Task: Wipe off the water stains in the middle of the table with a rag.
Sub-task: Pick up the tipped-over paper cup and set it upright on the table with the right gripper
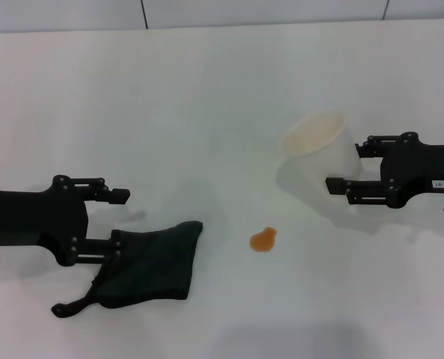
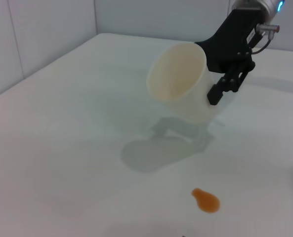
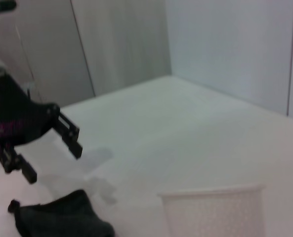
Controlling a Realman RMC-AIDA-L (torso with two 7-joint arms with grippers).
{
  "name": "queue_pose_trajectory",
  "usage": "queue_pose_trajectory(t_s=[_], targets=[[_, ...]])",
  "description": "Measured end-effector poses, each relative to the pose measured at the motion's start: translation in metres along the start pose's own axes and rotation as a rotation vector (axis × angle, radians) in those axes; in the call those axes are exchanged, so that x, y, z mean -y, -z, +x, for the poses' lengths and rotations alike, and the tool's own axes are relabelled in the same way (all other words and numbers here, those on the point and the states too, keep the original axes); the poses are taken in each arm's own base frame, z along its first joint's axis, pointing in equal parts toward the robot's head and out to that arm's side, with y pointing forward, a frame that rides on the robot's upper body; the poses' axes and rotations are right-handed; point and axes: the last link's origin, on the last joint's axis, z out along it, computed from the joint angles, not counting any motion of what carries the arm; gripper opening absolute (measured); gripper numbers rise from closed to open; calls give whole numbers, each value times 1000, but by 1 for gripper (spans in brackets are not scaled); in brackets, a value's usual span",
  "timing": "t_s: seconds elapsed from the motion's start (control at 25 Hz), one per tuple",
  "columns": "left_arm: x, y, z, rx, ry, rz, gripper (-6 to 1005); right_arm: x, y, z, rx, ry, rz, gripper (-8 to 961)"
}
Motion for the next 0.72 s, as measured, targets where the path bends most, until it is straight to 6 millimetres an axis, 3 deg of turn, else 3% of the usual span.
queue_pose_trajectory(t_s=[0.44, 0.72], targets=[[-1, -5, 0, -3, -3, -19, 690, 20, 7, 36, 139, 15, 125, 662], [-3, -7, -3, 10, 7, -28, 688, 19, 5, 52, 142, -10, 146, 663]])
